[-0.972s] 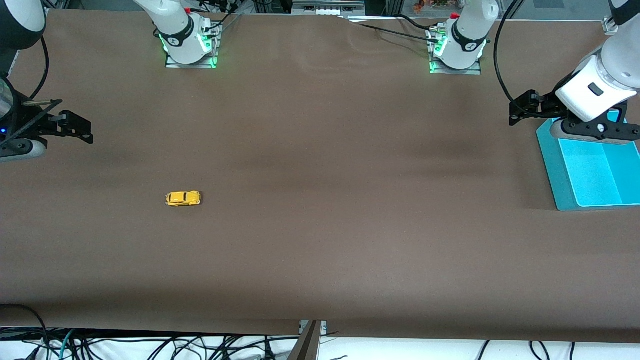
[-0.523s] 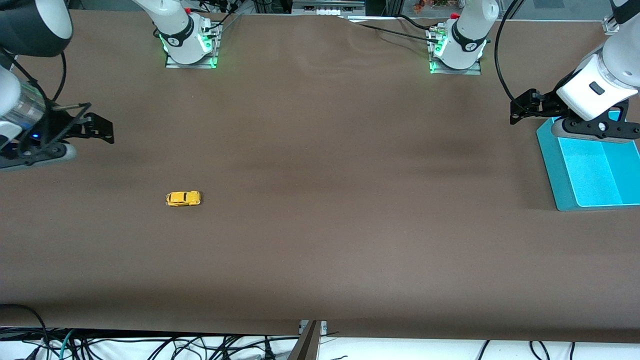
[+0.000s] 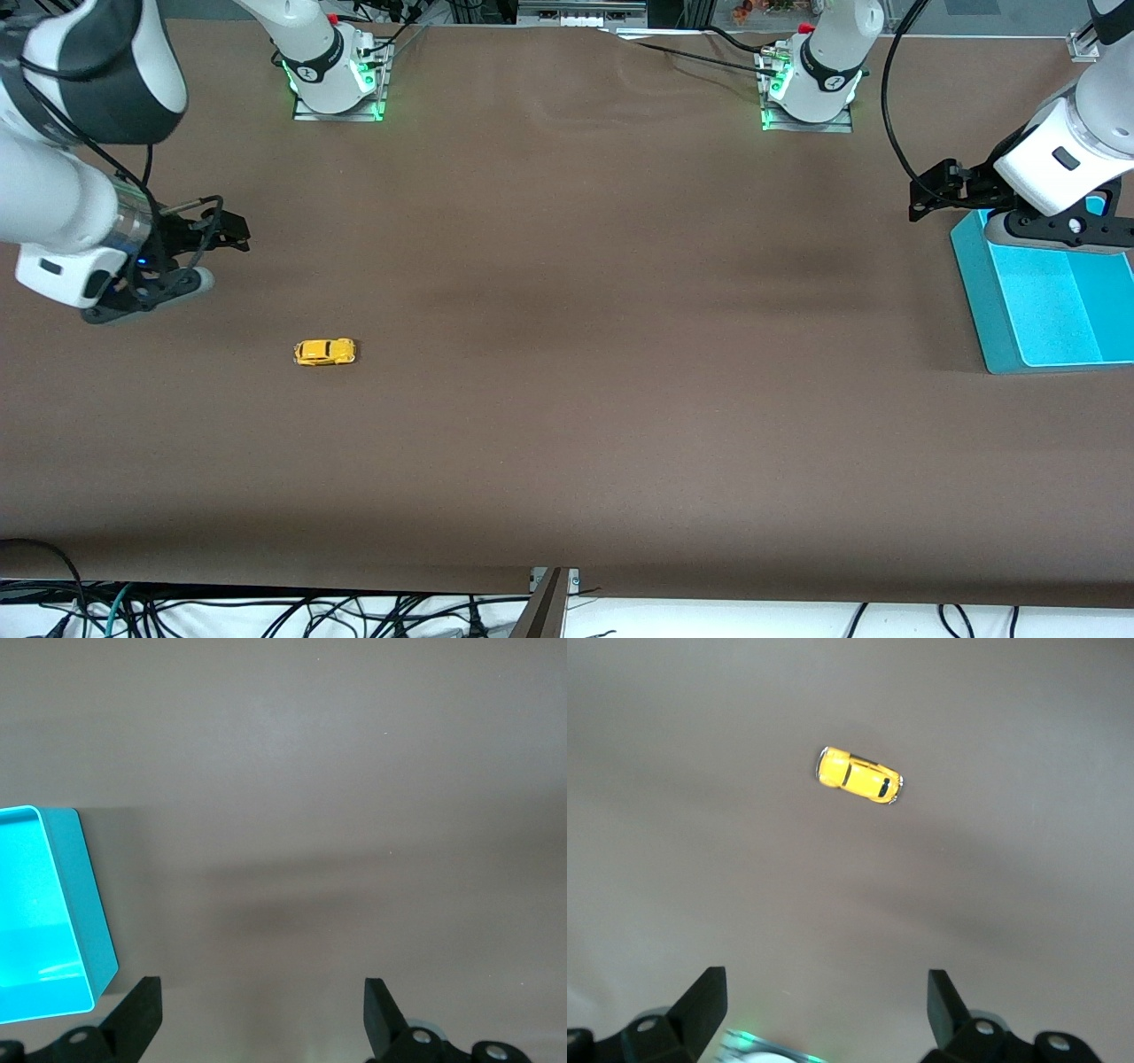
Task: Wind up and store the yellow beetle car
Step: 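Reach the right gripper down toward the yellow beetle car, then press the yellow car down and pull it back with the right gripper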
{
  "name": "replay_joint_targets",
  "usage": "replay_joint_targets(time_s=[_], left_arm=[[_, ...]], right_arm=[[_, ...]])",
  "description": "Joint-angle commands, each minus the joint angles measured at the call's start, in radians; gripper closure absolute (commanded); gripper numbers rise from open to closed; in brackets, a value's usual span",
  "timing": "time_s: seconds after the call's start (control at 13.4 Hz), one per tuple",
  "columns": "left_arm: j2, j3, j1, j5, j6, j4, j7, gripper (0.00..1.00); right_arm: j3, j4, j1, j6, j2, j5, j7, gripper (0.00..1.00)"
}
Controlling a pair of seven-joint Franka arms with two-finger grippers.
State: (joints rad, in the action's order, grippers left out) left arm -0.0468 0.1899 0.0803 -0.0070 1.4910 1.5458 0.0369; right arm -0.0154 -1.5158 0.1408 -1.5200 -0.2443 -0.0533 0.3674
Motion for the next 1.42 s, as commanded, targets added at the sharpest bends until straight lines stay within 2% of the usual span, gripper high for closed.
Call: replay_joint_targets(time_s=[0.0,0.22,0.67,0.97,1.2,1.35], left_arm=[[0.025,0.006,0.009,0.002,-0.005,0.02,0.011,0.0],[0.025,0.006,0.009,0.002,-0.005,0.02,0.011,0.0],[0.025,0.006,0.01,0.002,-0.009,0.02,0.009,0.0],[0.025,0.006,0.01,0.002,-0.012,0.02,0.011,0.0],[0.025,0.006,0.01,0.002,-0.014,0.02,0.009,0.0],[0.025,0.006,0.01,0.002,-0.018,0.02,0.009,0.0]], right_arm=[[-0.003,0.005,0.003,-0.032,-0.065,-0.033,0.262,0.0],[-0.005,-0.026,0.0,-0.136,-0.122,-0.028,0.471,0.0],[-0.005,-0.334,-0.006,-0.582,-0.112,0.01,0.749,0.01],[-0.005,-0.527,-0.007,-0.917,-0.124,0.069,0.956,0.02],[-0.003,-0.573,-0.007,-1.055,-0.159,0.069,1.065,0.03],[-0.003,-0.574,-0.009,-1.091,-0.181,0.07,1.107,0.03]])
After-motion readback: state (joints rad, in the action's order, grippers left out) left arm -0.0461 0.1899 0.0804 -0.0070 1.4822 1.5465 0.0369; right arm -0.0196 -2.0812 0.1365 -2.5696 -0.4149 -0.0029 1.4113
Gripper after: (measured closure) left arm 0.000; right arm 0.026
